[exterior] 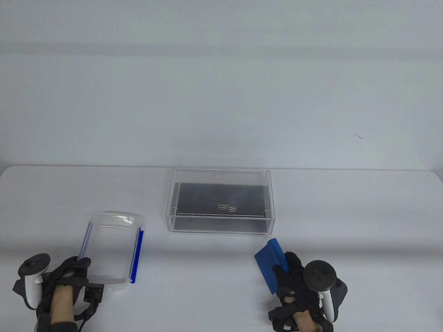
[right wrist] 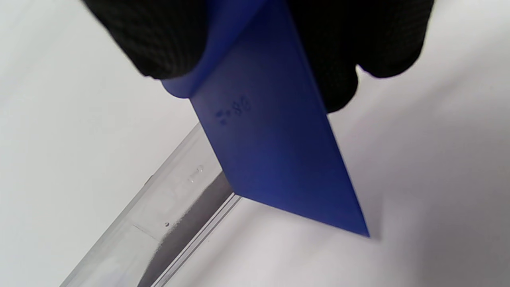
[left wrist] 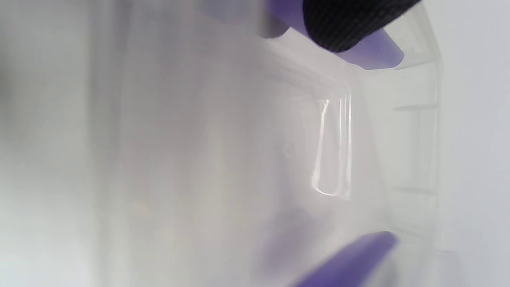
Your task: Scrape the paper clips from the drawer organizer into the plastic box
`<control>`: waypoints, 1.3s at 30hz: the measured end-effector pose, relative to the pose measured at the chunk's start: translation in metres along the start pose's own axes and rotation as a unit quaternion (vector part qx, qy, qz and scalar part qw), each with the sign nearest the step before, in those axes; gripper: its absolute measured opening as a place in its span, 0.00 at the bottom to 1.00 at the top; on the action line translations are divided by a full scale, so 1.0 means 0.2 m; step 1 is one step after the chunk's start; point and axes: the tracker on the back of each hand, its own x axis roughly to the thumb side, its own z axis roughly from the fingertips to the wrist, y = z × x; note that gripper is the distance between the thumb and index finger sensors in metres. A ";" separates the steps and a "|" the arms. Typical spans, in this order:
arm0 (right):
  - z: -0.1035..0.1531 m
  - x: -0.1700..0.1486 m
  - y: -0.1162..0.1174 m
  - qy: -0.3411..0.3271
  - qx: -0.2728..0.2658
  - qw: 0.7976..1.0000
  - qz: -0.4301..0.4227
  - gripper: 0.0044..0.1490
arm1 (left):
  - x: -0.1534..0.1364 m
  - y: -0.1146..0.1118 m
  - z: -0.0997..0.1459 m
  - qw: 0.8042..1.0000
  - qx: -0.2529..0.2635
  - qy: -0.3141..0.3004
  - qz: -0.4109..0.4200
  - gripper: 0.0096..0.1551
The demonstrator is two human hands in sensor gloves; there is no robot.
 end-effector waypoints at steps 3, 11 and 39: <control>0.00 0.00 -0.03 -0.001 -0.008 1.000 -0.004 0.42 | 0.04 -0.07 0.06 0.999 -0.043 -0.026 0.020 0.39; 0.00 -0.02 -0.08 -0.006 -0.025 1.000 -0.006 0.42 | 0.15 -0.42 0.22 0.966 -0.248 -0.044 0.060 0.43; 0.00 0.09 -0.06 -0.049 -0.039 0.998 0.016 0.41 | 0.03 -1.26 0.38 0.930 -0.366 -0.036 -0.004 0.53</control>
